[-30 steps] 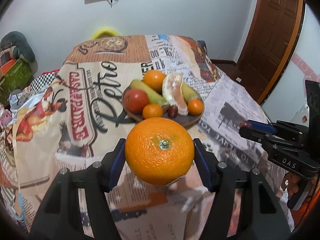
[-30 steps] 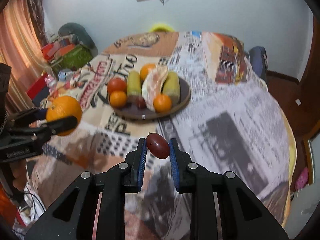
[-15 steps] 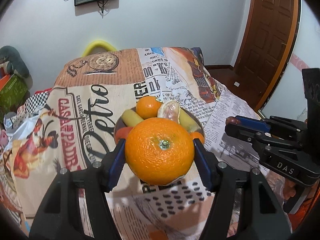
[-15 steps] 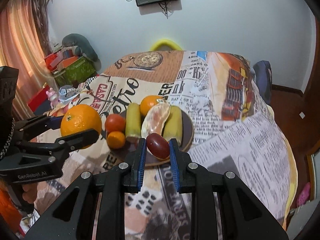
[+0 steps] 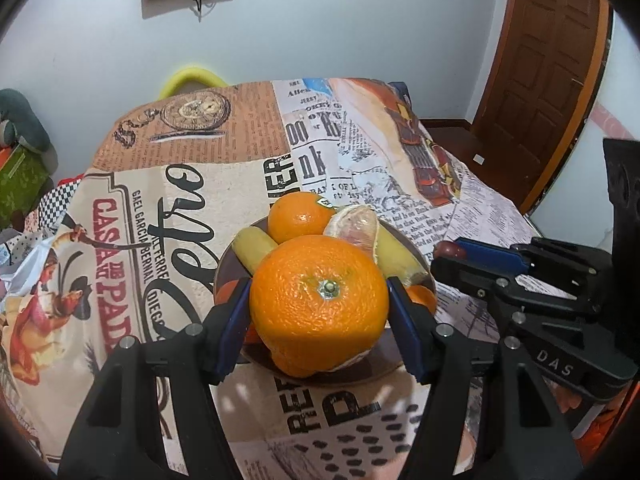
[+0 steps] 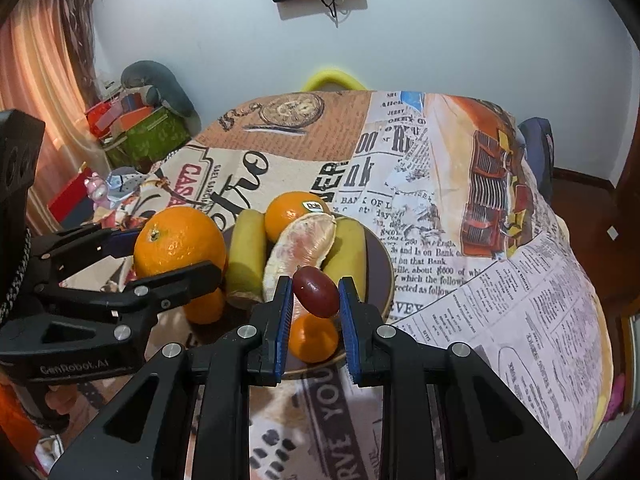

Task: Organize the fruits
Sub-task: 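Carry the orange and date over the plate and release both onto it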

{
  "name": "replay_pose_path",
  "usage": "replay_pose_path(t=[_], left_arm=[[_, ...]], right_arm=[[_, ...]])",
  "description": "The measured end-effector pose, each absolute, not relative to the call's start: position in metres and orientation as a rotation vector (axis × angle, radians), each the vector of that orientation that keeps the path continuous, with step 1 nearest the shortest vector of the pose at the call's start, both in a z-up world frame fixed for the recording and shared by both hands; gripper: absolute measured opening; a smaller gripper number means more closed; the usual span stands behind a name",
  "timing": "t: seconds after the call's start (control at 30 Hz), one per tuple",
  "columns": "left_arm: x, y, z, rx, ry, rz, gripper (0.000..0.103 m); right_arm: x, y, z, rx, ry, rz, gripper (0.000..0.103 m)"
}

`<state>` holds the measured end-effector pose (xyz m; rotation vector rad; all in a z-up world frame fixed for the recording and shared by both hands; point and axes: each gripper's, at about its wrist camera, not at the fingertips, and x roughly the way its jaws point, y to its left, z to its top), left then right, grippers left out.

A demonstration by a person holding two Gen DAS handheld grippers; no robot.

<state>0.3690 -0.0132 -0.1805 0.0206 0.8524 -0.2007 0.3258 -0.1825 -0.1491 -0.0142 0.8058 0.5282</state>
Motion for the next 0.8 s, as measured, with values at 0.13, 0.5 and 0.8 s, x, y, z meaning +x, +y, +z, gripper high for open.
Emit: replay_pose_path(t=[0.13,0.5,0.8], left_arm=[[0.38,-0.008,-0.187,-0.003,0.872,-0.188,0.064],[0.393,-0.01,-0.195,0.014,0.895,-0.18,0.065],[0.388,-0.003,-0.184,-0.02,0.861,-0.181,0.069]], right_arm=[[0.332,-0.182,-0.156,-0.016,0.82,0.528,0.021],[0.338,-0.17,-0.168,-0.053,0.839,0.548,0.021],[0.337,-0.166,-0.173,-0.115,0.849,0.535,0.022]])
